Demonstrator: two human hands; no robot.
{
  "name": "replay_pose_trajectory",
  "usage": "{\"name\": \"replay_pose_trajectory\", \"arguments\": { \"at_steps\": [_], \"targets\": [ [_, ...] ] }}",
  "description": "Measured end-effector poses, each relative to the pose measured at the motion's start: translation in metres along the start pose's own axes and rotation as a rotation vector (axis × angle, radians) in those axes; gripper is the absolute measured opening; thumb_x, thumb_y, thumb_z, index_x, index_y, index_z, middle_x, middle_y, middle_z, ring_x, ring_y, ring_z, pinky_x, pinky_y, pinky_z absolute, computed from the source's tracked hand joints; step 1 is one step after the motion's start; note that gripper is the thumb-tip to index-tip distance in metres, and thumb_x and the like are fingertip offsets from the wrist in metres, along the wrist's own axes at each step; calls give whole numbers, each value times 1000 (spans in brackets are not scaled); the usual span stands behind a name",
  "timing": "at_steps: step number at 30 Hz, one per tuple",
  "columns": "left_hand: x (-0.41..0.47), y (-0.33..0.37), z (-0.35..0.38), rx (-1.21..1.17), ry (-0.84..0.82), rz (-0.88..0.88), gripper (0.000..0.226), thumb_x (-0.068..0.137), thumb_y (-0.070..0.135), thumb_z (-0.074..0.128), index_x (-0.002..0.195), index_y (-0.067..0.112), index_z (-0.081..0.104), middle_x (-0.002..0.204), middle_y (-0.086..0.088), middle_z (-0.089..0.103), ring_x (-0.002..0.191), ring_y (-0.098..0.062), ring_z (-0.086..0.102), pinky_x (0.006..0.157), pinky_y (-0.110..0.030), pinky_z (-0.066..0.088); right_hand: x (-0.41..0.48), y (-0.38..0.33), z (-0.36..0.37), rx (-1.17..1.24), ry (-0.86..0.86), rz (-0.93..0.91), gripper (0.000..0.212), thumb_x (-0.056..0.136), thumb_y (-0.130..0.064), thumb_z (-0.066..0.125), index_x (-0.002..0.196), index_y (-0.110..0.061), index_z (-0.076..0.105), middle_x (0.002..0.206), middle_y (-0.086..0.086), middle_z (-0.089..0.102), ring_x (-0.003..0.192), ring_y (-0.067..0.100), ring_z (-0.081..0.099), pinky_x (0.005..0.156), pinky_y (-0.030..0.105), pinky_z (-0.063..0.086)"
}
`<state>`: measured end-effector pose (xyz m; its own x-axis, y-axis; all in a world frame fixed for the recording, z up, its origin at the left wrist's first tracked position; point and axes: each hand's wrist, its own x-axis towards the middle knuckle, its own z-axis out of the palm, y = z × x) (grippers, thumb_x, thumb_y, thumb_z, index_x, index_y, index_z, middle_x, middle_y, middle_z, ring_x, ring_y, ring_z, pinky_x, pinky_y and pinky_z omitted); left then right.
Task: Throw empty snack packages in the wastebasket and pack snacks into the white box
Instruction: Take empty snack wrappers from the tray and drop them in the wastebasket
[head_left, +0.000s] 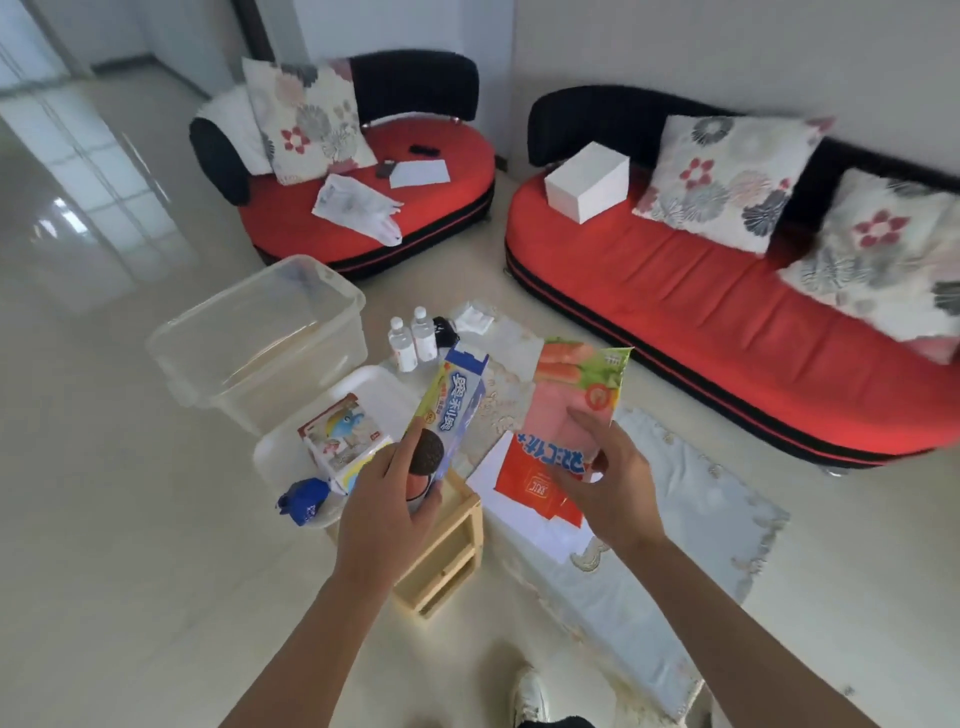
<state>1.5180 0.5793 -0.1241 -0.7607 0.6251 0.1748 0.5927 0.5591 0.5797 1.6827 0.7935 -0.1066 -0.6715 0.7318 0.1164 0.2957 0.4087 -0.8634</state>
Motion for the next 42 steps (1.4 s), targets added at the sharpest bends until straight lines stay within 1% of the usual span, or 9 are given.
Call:
{"name": "replay_pose_trajectory", "arguments": {
  "at_steps": [6,10,13,19,23,28,32,37,42],
  "targets": [
    [-7,27,-6,-42,-91,193,81,93,43,69,159,40,22,126,9,57,109,-7,55,80,-19,55,-64,-3,-36,-88,114,101,70,76,-16,88,137,-30,57,113,-10,62,78,5,61,61,13,54],
    [-25,35,0,-49,-168,326,84,93,42,70,159,40,20,130,8,55,110,-11,56,85,-28,58,-119,11,-50,-159,204,198,70,76,-15,88,138,-26,58,118,-7,63,81,1,62,60,8,51],
    [-41,43,12,-59,-251,398,82,92,40,69,159,38,22,125,7,57,106,-14,57,83,-32,57,-167,22,-61,-215,304,275,69,75,-20,89,137,-29,58,120,-12,61,83,-1,62,62,7,52],
    [-79,79,42,-82,-435,519,79,91,43,67,158,41,24,121,7,58,102,-18,58,77,-38,56,-260,27,-96,-293,442,438,67,80,-17,85,140,-26,55,123,-13,58,89,8,63,64,6,51],
    [-112,118,62,-109,-531,617,82,91,40,68,158,43,21,123,8,57,105,-14,56,79,-35,57,-320,33,-128,-366,568,519,70,77,-19,87,139,-26,57,127,-6,64,88,14,66,73,29,58],
    [-156,172,85,-124,-550,714,85,91,40,70,157,44,17,120,6,58,102,-12,57,78,-32,57,-385,45,-175,-385,684,591,71,75,-16,86,139,-26,57,126,-5,64,87,14,63,73,29,54],
    [-196,219,104,-134,-568,780,85,90,38,70,158,43,20,121,6,58,103,-12,57,80,-33,56,-434,63,-208,-392,705,625,71,76,-20,86,140,-29,56,130,-6,62,90,16,66,73,34,59],
    [-258,280,128,-134,-561,801,84,91,39,70,159,42,21,124,5,58,106,-15,56,82,-33,55,-489,85,-257,-416,666,642,70,78,-22,85,140,-27,55,134,-4,61,83,11,63,70,28,56],
    [-322,333,149,-181,-580,771,82,91,43,69,158,44,21,119,5,58,104,-13,59,80,-29,56,-529,101,-308,-409,585,627,71,80,-24,83,143,-29,52,137,-7,58,92,10,67,73,27,61]
  ]
}}
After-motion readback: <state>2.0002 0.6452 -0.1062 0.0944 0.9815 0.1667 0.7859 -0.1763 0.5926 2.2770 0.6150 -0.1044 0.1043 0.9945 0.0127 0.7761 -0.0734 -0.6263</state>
